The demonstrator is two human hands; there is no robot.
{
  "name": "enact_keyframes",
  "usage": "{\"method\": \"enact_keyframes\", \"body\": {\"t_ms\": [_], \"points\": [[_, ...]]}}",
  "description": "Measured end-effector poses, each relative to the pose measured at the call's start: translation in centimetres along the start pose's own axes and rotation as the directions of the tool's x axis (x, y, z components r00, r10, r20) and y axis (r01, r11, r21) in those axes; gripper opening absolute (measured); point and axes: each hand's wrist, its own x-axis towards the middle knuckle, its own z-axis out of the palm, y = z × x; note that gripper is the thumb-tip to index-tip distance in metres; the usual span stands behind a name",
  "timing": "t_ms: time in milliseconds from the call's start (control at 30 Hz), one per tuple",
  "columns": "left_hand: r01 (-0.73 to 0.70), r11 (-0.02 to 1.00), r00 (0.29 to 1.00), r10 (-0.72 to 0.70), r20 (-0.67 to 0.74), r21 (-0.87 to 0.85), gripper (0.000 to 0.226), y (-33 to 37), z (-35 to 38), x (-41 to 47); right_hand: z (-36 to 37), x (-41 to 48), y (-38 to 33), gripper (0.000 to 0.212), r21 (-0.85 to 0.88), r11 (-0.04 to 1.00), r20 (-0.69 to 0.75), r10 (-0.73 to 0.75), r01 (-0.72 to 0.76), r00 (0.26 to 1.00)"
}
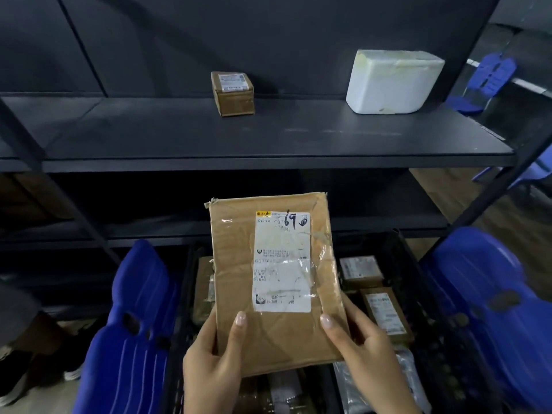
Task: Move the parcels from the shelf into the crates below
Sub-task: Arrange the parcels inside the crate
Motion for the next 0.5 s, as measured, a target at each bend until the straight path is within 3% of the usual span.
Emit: {"method": "enact_keyframes", "body": {"t_ms": [133, 333, 500], "points": [[-0.040, 0.998, 0.999, 0.040, -0.003, 0.040, 0.045, -0.7, 0.5, -1.1, -0.4, 0.3, 0.1, 0.046, -0.080, 0.996, 0.016, 0.047, -0.046, 0.999], [0.005, 0.992, 1.000, -0.005, -0.006, 0.128, 0.043, -3.0, 0.4, -1.0, -0.7, 0.2, 1.4, 0.031, -0.130, 0.988, 0.042, 0.095, -0.089, 0.995], [0.046, 0.994, 0.998, -0.050, 0.045, 0.095, 0.048, -3.6, 0.7, -0.3, -0.9, 0.5, 1.9, 0.033, -0.107, 0.989, 0.046, 0.103, -0.098, 0.994]]}}
